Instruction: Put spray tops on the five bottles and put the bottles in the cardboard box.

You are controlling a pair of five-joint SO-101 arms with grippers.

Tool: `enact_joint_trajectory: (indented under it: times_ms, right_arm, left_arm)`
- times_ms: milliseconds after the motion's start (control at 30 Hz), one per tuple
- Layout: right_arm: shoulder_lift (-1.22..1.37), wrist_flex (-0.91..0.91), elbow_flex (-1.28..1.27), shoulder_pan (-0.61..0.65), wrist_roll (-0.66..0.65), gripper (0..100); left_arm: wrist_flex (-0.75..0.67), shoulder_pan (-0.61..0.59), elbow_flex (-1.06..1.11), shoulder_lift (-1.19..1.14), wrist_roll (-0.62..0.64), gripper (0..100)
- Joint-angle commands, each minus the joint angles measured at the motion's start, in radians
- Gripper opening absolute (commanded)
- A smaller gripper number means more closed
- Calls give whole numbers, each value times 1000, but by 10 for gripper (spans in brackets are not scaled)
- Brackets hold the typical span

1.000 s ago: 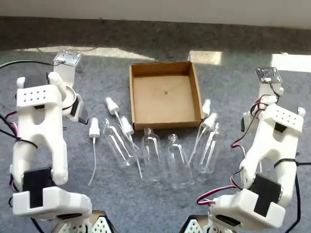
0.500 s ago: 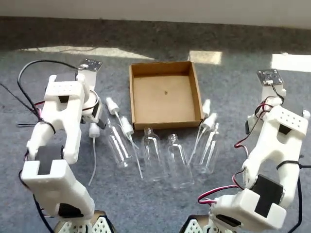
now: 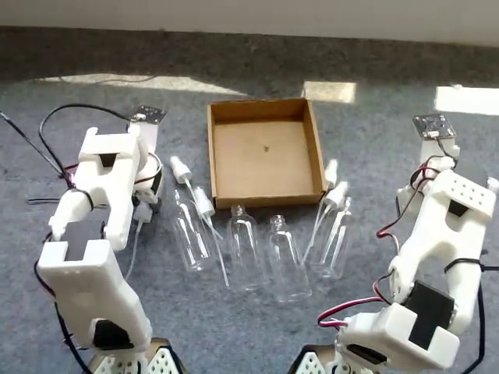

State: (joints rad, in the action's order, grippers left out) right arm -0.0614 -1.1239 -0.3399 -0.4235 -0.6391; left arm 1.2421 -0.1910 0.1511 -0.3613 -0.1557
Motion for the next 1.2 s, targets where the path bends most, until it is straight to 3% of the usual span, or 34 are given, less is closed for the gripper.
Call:
enact_joint_trajectory:
  times_ms: [0, 233, 300, 433, 600, 867, 1167]
  right_arm:
    - [-51, -7, 16, 28, -2, 6]
    - [-51, -15, 18, 16, -3, 8]
    - [-51, -91, 21, -8, -20, 10]
    - [-90, -329, 128, -18, -173, 19]
    - [-176, -556, 213, -38, -405, 132]
    - [-213, -555, 7, -127, -680, 334]
    - [-213, -320, -272, -82, -644, 354]
  left_arm:
    - [-6, -16, -39, 13, 0, 60]
    - [48, -18, -84, 160, 5, 49]
    - [72, -18, -84, 229, 5, 49]
    - [141, -10, -82, 397, 6, 48]
    - [242, 18, -71, 595, 6, 49]
    - [342, 56, -70, 760, 2, 49]
    - [334, 56, 8, 773, 0, 49]
